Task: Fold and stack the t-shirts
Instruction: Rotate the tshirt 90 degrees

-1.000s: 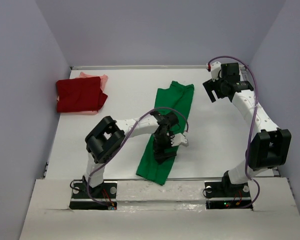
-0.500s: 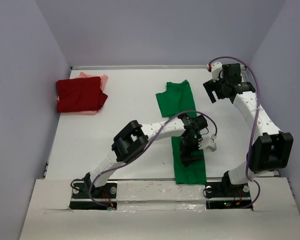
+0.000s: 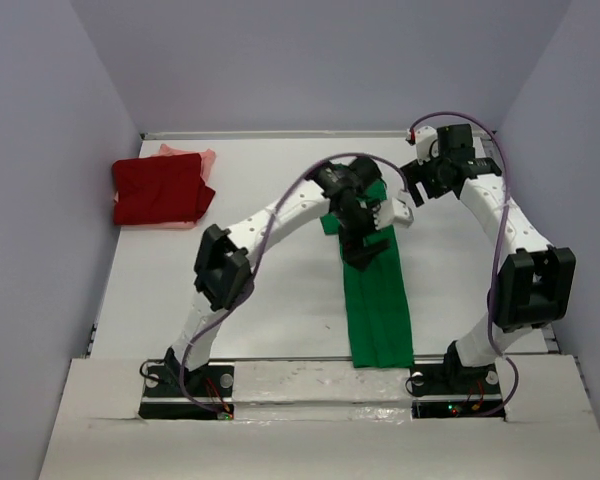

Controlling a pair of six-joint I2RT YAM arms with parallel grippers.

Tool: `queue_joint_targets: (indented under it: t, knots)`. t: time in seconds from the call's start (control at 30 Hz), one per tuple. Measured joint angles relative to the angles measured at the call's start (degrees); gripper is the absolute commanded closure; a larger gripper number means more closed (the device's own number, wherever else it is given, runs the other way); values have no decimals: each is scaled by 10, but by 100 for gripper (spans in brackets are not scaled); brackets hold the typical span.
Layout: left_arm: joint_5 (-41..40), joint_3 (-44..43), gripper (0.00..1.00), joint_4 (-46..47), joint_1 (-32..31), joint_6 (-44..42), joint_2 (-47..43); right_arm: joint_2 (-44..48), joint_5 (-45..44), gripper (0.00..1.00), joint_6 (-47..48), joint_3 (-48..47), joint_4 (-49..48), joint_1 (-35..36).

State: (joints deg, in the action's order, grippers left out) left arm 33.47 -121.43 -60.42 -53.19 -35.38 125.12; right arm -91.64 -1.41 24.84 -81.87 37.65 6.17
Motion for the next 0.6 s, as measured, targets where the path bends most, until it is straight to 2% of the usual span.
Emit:
queue_joint_targets:
  t: [0.2, 0.37, 0.6]
  knots:
    - [-12, 11, 1, 18, 147, 21, -144, -102, 65, 12, -15, -98, 22, 0]
    - [-60, 130, 1, 81, 272, 73, -253, -222, 129, 13, -24, -238, 59, 2]
    - [-126, 305, 1, 134, 375, 121, -304, -400, 181, 24, -20, -504, 174, 47]
